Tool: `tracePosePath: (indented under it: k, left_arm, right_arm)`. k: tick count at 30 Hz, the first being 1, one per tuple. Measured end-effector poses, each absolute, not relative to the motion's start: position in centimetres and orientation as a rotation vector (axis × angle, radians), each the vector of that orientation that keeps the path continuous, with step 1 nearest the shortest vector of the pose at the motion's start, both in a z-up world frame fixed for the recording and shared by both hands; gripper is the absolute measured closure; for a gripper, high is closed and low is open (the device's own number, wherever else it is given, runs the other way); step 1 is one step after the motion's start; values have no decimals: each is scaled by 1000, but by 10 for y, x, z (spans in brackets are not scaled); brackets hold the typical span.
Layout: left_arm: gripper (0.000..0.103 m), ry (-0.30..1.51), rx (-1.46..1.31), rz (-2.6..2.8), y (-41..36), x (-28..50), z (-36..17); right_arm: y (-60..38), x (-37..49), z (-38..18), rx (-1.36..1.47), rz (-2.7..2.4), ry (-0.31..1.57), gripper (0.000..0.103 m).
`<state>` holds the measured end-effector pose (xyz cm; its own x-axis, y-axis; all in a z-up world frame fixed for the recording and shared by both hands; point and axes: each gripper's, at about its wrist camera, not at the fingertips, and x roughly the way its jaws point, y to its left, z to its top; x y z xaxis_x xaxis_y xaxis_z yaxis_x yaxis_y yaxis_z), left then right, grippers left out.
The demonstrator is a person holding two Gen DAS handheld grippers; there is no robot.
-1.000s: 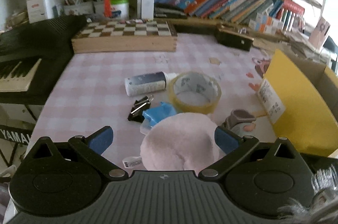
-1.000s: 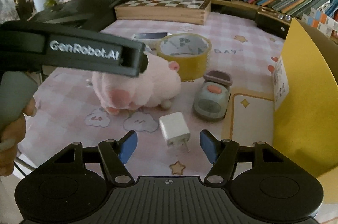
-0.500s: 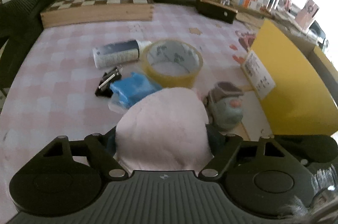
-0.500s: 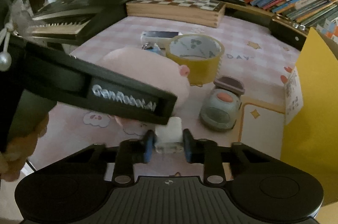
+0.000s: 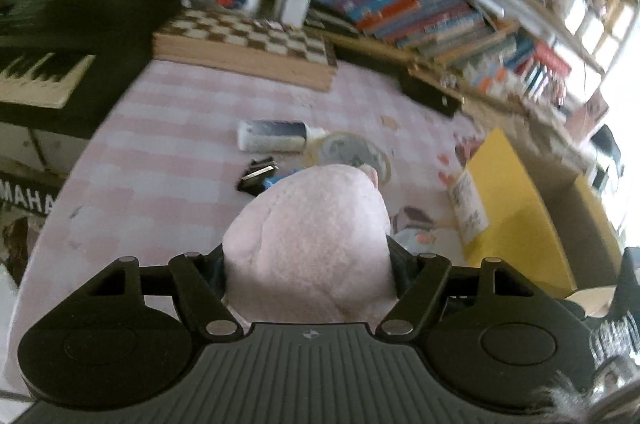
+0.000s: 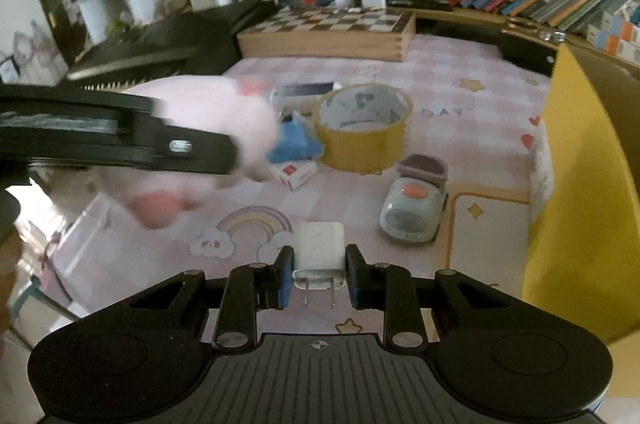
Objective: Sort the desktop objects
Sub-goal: 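Lift the pig and charger and carry both toward the yellow box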
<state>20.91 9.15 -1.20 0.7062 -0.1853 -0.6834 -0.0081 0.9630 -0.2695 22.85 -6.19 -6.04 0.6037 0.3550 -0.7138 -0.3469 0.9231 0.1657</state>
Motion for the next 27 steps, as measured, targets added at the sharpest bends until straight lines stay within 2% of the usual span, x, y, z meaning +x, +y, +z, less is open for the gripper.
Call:
tracePosePath:
  k: [9, 27]
  left_arm:
    - [33, 686, -274, -57, 99, 142, 18]
    - [33, 678, -260, -123, 77, 27, 22]
  right_arm:
    - [-74, 193, -25, 70, 393, 764, 77]
    - [-92, 76, -1, 63, 336, 734, 77]
